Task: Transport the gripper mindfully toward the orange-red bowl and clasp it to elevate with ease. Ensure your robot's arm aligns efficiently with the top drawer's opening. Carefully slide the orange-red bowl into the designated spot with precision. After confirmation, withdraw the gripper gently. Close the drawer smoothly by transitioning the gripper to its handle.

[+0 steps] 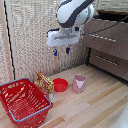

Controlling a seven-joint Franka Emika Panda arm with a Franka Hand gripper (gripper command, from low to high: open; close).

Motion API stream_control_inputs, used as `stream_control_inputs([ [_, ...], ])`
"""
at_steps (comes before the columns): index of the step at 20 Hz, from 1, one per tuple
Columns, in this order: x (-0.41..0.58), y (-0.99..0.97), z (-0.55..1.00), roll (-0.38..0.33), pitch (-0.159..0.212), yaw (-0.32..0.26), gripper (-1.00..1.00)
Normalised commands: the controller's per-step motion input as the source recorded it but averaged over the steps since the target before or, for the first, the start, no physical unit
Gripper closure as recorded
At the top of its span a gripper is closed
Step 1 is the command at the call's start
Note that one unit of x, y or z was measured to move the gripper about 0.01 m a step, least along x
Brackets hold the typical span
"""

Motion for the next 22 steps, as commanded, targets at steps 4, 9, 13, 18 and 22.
stream_control_inputs([
  [4,0.219,-0.13,-0.06,0.0,0.031,-0.032,-1.0],
  [9,0.305,-0.25,-0.06,0.0,0.014,-0.048,-1.0],
  [13,0.276,-0.33,-0.17,0.001,0.004,-0.034,-1.0],
  [18,0.042,-0.22,-0.34,-0.012,0.039,-0.001,-1.0],
  [22,0.0,-0.09,-0.36,-0.031,0.043,0.0,-1.0],
])
